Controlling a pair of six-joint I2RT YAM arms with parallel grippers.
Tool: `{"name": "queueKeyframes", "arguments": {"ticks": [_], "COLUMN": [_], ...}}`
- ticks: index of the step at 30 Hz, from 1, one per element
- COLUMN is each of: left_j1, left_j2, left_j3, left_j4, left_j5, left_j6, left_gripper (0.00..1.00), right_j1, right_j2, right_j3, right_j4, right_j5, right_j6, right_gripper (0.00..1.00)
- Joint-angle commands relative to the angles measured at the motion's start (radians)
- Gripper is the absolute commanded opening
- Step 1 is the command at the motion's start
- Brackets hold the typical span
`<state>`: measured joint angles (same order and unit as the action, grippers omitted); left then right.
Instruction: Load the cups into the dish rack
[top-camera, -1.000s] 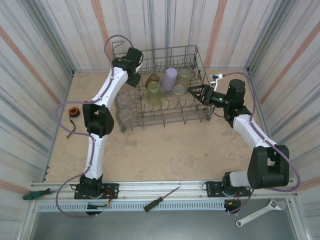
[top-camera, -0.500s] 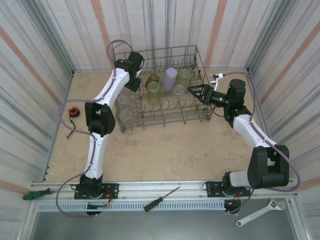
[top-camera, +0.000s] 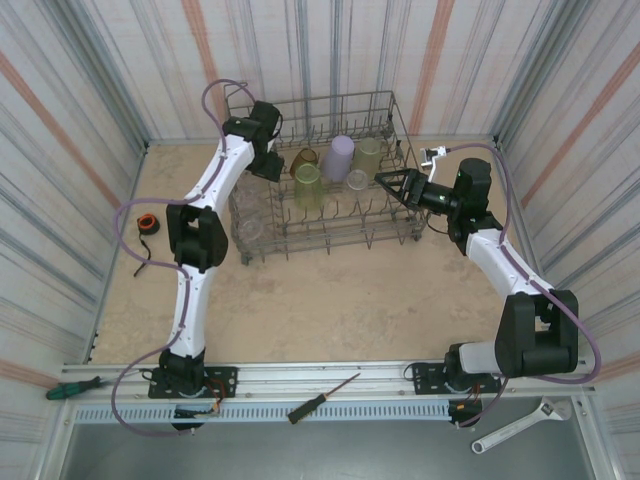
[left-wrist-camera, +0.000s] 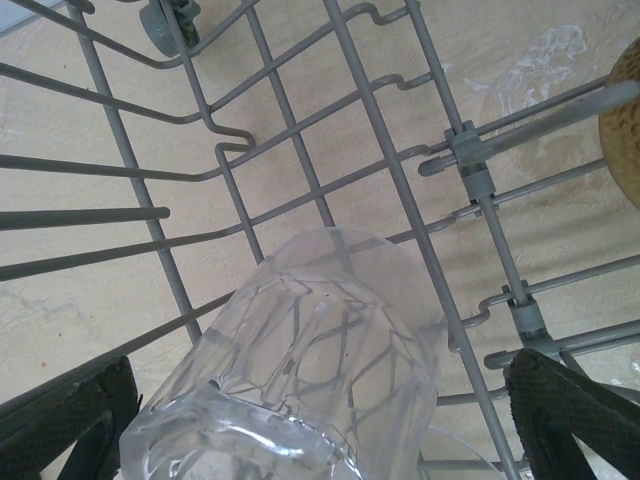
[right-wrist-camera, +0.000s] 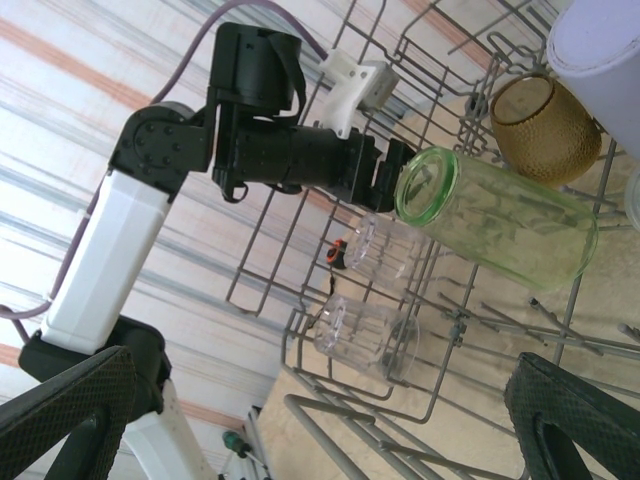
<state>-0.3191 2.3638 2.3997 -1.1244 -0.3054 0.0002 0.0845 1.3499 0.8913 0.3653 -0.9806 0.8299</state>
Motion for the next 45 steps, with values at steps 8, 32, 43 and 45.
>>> {"name": "queueKeyframes", "arguments": {"ticks": [8, 32, 43, 45], "left_j1": [0.015, 0.029, 0.032, 0.034], "left_j2": [-0.2, -0.316, -0.402, -0.439], "left_j3": [-0.084, -0.095, -0.105, -0.136], "left_j4": [0.129, 0.324, 0.31, 0.318], "left_j5": [0.101, 0.194, 0.191, 0.186], "left_j6": [-0.088, -0.145, -0.156, -0.162], "left_gripper": [0.99, 0.99, 0.99, 0.99], "right_j1": [-0.009, -0.026, -0.033, -0.043], "right_j2": [-0.059, -0.108, -0.127, -0.134], "right_j3": [-0.003, -0.015, -0.009, -0.006], "right_j4": [-0.038, -0.089, -0.113, -0.125], "right_j5": [0.002, -0.009, 0.004, 0.008], "right_j6": [-0.003, -0.022, -0.038, -0.045], "right_gripper": [0.99, 0.99, 0.99, 0.99]}}
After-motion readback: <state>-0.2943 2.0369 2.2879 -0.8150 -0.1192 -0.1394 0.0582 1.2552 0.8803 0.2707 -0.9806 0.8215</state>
